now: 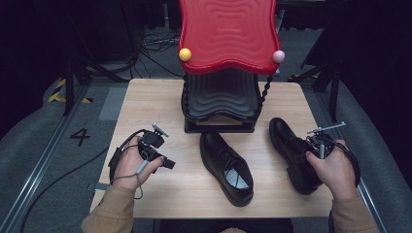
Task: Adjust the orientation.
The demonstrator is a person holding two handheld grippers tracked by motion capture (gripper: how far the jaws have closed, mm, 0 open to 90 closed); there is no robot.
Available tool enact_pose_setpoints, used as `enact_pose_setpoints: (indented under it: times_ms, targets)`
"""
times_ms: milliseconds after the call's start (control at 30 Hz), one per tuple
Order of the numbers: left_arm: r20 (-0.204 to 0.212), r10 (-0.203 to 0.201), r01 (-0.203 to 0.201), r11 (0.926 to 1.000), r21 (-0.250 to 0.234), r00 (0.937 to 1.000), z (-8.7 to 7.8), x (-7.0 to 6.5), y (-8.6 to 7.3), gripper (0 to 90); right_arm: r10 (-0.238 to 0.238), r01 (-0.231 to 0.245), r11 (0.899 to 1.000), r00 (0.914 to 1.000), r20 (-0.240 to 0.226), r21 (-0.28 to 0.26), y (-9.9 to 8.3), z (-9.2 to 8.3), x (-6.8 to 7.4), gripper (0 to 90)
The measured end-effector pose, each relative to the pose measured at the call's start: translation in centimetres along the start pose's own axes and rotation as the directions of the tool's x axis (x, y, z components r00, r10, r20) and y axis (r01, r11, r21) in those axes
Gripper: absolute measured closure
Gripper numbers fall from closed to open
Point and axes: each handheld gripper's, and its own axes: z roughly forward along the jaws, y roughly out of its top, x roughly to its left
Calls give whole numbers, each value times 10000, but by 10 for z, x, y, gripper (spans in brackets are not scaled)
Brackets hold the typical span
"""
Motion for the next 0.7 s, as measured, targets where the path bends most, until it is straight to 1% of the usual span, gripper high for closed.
enact_pose_setpoints:
  times_ms: [67,200,267,333,367,400,467,567,667,700]
  targets:
    - [1,-1,1,10000,-33,10000,0,0,0,560,-329,329,9995,9992,-209,-1,-1,-5,9,869]
    - [10,22,-22,10000,-42,10000,-1,-1,0,561,-962,964,9953,9951,-243,72,-3,-13,31,869]
    - [11,16,-16,10000,-52,10000,-1,-1,0,562,-1332,1334,9911,9905,-332,45,-4,-16,40,869]
    - [11,22,-21,10000,-46,10000,-1,-1,0,562,-1655,1658,9862,9847,-541,14,-4,-16,48,869]
    - [11,18,-18,10000,-41,10000,0,-1,0,562,-1823,1826,9832,9800,-797,-36,-3,-15,51,869]
    - [9,8,-8,10000,-37,10000,0,-1,0,562,-1863,1867,9824,9784,-895,-39,-3,-14,53,869]
    - [14,-2,2,10000,-20,10000,0,0,-1,561,-2131,2151,9766,9707,-1114,62,-2,-9,58,869]
    - [-13,-74,73,10000,-56,10000,0,1,-3,561,-2397,2425,9701,9643,-1128,119,0,-3,66,869]
    - [-35,-102,102,9999,2,9999,-1,1,-5,562,-2698,2702,9628,9596,-795,-50,5,5,73,869]
    - [-35,-102,102,9999,2,9999,-1,1,-5,562,-2698,2702,9628,9596,-795,-50,5,5,73,869]
